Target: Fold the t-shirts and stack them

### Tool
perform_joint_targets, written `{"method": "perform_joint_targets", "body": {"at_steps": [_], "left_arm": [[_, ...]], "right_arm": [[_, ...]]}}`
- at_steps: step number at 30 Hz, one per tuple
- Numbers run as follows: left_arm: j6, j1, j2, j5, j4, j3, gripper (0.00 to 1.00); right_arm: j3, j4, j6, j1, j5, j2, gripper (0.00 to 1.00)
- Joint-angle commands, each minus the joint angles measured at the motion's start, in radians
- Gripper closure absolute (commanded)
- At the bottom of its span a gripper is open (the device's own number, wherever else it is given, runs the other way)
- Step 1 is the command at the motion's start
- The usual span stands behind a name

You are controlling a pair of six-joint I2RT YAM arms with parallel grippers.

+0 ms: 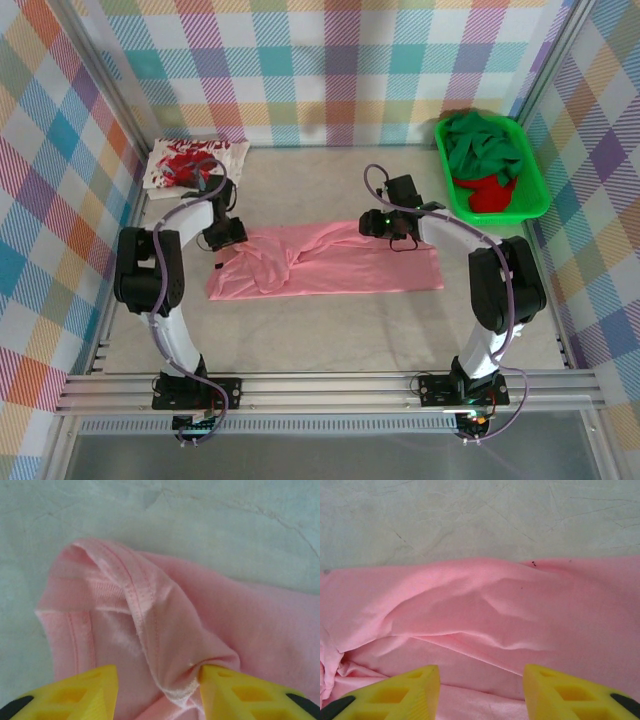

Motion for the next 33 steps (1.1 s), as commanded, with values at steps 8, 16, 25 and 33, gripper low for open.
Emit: {"method": "perform_joint_targets", "body": {"at_steps": [8,16,25,33], "left_arm": [[-0.016,0.012,0.053,0.023,0.023,0.101,0.95],[0.018,0.013,0.048,-0.042,-0.042,0.168,1.00],[0.250,0.018,0.278,-0.059,-0.312,0.542,0.90],[0.315,0.017,0.267,-0.223,-0.376,0.613,0.54]], "right_arm": [[0.019,-0.015,-0.019,-0.007,0.002,-0.040,0.51],[0.025,-0.017,-0.019,-0.008,0.000,-0.039,0.51],[0.020,-0.020,-0.022,-0.008,-0.006,-0.036,0.51],[0.039,-0.058,-0.038,-0.004,-0.026,-0.039,0.51]]}}
